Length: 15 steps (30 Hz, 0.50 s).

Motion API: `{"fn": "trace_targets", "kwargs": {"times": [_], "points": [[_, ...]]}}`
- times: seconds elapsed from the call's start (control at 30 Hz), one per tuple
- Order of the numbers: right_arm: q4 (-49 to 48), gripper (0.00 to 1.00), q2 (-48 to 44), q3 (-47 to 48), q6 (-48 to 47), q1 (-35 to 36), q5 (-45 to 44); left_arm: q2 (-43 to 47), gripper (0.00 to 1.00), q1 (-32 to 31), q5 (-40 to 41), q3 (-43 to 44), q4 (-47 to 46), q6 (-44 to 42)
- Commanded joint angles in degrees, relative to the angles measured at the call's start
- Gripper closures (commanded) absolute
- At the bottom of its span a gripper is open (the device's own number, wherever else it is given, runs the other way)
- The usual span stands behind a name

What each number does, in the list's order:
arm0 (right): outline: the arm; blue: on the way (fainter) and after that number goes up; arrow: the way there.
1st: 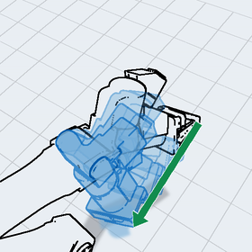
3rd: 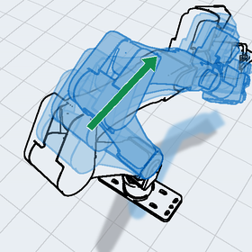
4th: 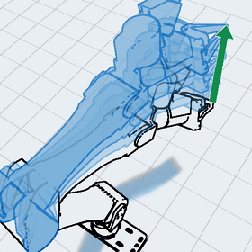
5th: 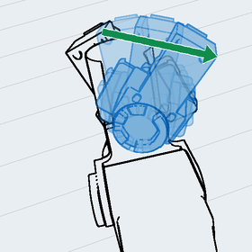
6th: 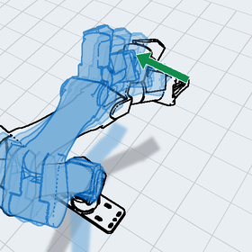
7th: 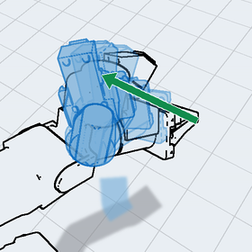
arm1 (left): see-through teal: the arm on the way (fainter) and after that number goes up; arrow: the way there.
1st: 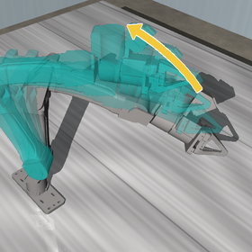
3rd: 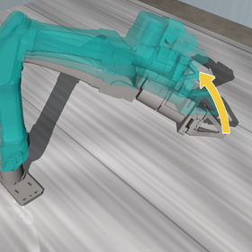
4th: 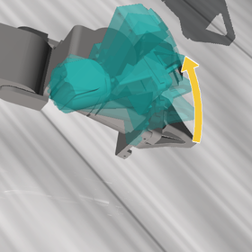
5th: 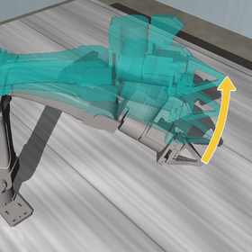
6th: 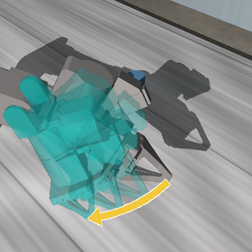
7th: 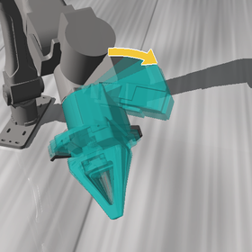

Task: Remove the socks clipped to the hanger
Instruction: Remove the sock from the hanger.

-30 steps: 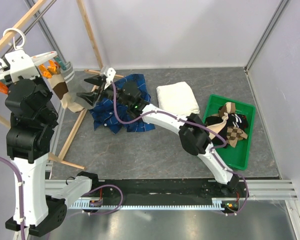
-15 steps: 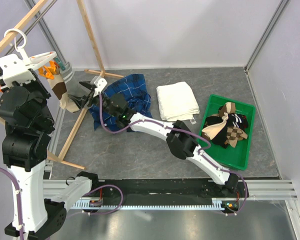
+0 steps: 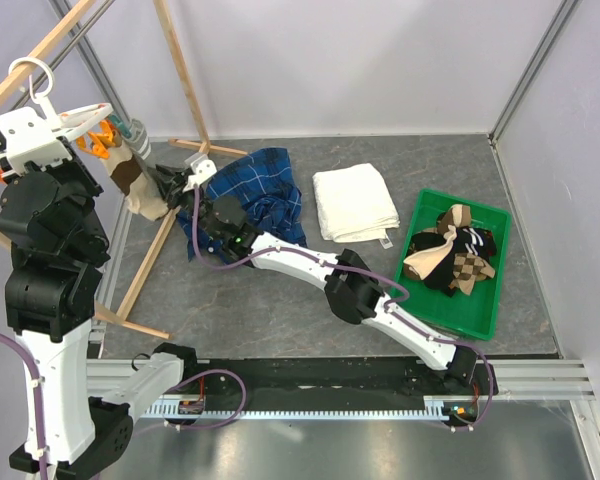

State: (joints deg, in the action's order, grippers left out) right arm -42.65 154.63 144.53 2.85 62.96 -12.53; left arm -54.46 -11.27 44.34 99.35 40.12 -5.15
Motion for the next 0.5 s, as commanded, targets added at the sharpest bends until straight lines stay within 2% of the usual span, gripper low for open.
{"fn": "trace_targets", "kwargs": {"times": [0.0,0.17,0.27,0.47], "points": [[-1.91,1.0,0.94,2.78,0.23,-0.29,-1.53,0.31,0.58,0.11,-1.18,0.84,-2.32,2.42],[-1.29,1.0,-2.82,0.06,-1.18,-0.73,0.49,0.23,0.58,0.02,-1.44,2.07,-2.32,1.55],[-1.73,1.0,-6.52,-4.94,-2.32,-0.73,2.78,0.75,0.58,0.11,-3.11,2.16,-2.15,1.63],[-1.29,1.0,-20.12,-16.02,-5.14,-0.73,5.5,3.65,0.56,0.11,-9.08,2.95,0.31,3.3]]}}
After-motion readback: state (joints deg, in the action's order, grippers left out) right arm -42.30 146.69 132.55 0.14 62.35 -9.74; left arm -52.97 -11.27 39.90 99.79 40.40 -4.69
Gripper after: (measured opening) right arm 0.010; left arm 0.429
